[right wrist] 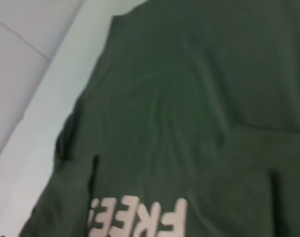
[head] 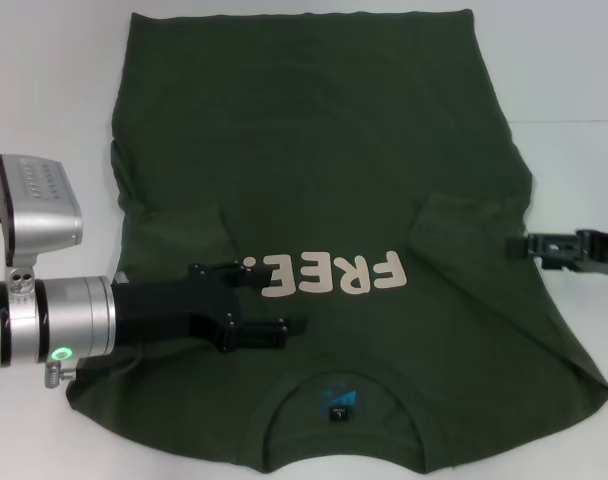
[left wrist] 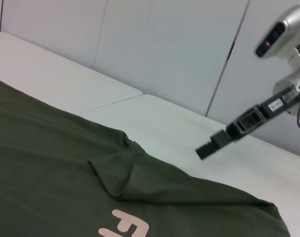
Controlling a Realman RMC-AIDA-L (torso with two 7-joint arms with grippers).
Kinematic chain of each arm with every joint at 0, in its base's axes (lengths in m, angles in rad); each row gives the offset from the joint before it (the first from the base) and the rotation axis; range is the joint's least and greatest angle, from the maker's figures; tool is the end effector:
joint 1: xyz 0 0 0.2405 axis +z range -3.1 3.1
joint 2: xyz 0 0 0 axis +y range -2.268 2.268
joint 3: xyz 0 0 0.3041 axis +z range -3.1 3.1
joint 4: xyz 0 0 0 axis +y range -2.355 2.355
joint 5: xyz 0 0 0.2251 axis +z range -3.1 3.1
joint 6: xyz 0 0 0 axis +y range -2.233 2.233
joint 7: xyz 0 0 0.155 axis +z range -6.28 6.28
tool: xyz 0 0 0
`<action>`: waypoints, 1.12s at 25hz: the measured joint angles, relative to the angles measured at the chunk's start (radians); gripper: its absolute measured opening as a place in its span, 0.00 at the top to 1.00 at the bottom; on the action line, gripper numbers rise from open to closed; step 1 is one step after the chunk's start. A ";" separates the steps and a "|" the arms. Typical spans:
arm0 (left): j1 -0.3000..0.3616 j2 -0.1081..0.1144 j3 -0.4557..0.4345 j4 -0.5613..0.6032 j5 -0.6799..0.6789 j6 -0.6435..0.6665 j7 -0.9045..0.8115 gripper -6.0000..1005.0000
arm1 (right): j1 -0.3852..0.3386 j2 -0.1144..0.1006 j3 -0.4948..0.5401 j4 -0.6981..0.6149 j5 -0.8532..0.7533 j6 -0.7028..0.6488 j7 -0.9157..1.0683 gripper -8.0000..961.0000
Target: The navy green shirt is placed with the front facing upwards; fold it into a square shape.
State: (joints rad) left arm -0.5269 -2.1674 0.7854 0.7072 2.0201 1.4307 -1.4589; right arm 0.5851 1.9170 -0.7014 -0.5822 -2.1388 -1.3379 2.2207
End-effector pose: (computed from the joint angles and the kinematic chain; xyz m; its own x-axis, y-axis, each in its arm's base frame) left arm -0.2846 0.3683 -0.0768 0.7917 0.3977 0.4638 0.5043 -0.8539 -0.1287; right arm 0.3569 0.4115 0.0254 0.2567 -0.8476 -0.4644 -0.9635 -0.2619 -0.0546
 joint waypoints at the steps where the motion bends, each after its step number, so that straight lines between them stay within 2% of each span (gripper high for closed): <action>1: 0.001 0.000 0.000 0.000 0.000 0.000 0.000 0.12 | -0.009 -0.001 0.002 0.002 -0.001 0.001 0.001 0.02; 7: 0.001 0.000 0.000 -0.001 0.000 -0.003 0.001 0.12 | -0.031 0.010 0.004 0.012 -0.019 0.008 0.002 0.02; 16: 0.008 0.000 0.000 -0.002 0.000 -0.013 0.006 0.12 | -0.019 0.050 0.001 0.013 -0.025 0.016 -0.001 0.02; 28: 0.038 0.004 -0.029 0.009 0.011 -0.013 0.010 0.12 | 0.057 0.090 0.000 0.036 -0.019 -0.021 -0.008 0.02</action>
State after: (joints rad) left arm -0.4888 -2.1634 0.7568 0.7161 2.0311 1.4172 -1.4493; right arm 0.6424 2.0069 -0.7018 -0.5457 -2.1576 -1.3584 2.2130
